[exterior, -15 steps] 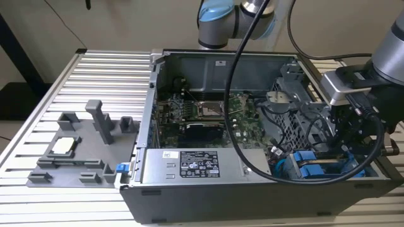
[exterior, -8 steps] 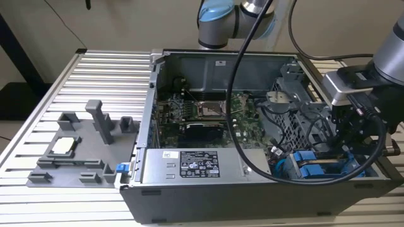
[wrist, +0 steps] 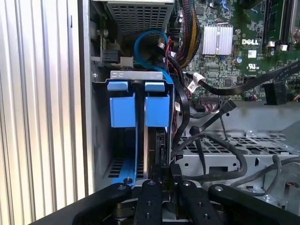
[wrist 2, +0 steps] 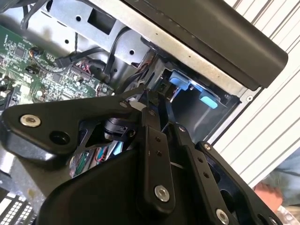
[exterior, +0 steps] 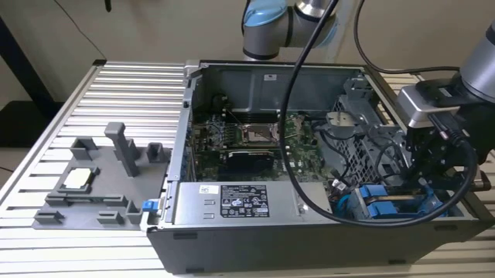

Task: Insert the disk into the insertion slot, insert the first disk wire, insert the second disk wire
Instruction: 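Insert the first disk wire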

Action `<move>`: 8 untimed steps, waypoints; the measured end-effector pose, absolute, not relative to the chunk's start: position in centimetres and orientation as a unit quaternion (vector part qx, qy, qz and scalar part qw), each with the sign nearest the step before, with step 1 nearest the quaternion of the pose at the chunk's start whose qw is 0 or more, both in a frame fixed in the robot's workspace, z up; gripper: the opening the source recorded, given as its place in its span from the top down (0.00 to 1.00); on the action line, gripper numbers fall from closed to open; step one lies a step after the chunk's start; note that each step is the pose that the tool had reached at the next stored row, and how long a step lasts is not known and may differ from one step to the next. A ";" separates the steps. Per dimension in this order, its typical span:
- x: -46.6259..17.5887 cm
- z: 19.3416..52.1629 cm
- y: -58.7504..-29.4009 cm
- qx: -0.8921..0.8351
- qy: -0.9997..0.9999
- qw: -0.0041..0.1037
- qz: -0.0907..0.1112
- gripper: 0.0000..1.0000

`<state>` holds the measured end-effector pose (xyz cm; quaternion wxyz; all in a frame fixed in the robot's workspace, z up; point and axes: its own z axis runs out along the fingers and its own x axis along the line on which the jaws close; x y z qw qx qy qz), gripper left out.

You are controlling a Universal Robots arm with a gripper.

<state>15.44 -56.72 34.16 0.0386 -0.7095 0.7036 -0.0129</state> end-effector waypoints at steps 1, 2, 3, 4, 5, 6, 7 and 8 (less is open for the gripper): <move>15.5 34.2 -56.7 -0.709 0.704 0.038 -0.013 0.81; 15.5 34.2 -56.7 -0.710 0.703 0.038 -0.013 0.81; 15.5 34.2 -56.7 -0.710 0.703 0.038 -0.013 0.81; 15.5 34.2 -56.7 -0.710 0.703 0.038 -0.013 0.81; 15.5 34.2 -56.7 -0.710 0.703 0.038 -0.014 0.81; 15.5 34.3 -56.7 -0.710 0.703 0.036 -0.015 0.81; 15.5 34.3 -56.7 -0.710 0.703 0.035 -0.017 0.81; 15.5 34.2 -56.7 -0.710 0.703 0.033 -0.018 0.81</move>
